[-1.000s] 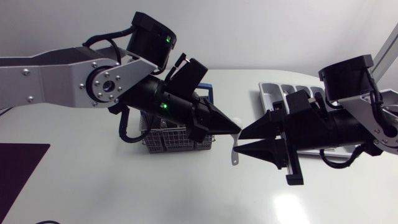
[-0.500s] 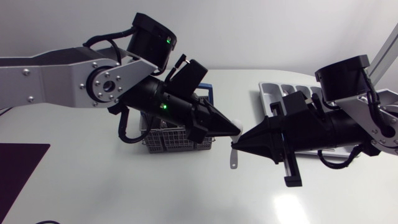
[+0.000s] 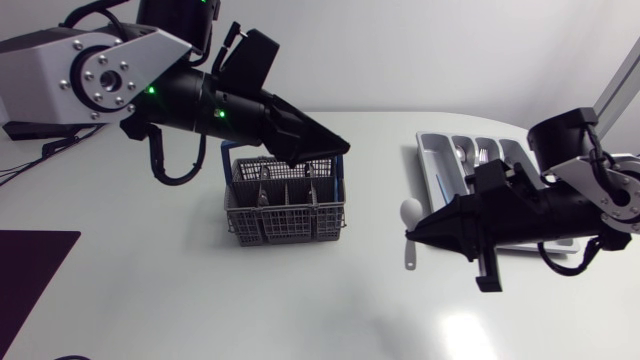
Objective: Unload the cutlery basket into the drawer organizer.
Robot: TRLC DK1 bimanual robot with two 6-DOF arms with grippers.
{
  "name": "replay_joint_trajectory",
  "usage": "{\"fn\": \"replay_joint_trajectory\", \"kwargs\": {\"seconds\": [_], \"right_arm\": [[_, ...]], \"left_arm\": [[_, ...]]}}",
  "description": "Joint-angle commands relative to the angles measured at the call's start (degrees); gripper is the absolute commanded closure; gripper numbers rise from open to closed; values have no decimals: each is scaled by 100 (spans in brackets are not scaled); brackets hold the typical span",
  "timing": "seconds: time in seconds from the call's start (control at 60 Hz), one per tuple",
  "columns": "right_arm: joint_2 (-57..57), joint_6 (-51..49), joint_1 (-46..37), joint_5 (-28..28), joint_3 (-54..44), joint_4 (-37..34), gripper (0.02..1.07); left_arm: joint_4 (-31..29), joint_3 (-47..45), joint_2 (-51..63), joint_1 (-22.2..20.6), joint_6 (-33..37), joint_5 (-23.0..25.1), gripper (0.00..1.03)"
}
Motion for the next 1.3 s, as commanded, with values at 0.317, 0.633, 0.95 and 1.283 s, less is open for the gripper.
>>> {"fn": "replay_joint_trajectory", "kwargs": {"seconds": [0.317,0.633,0.95,1.283], "right_arm": [[771,-2297,-2523,634,313,-206,101],[1667,-3202,-3578,1355,568,866,101],[2168,-3624,-3604,2401,67,2255,101],[2792,-3694,-3015,3649,-575,3837,83]], "left_arm": [[-598,-301,-117,300,940,-1710,20],[-809,-336,32,493,1098,-2360,20],[-932,-327,217,660,1186,-2571,20],[-1082,-432,322,783,1353,-2668,20]]}}
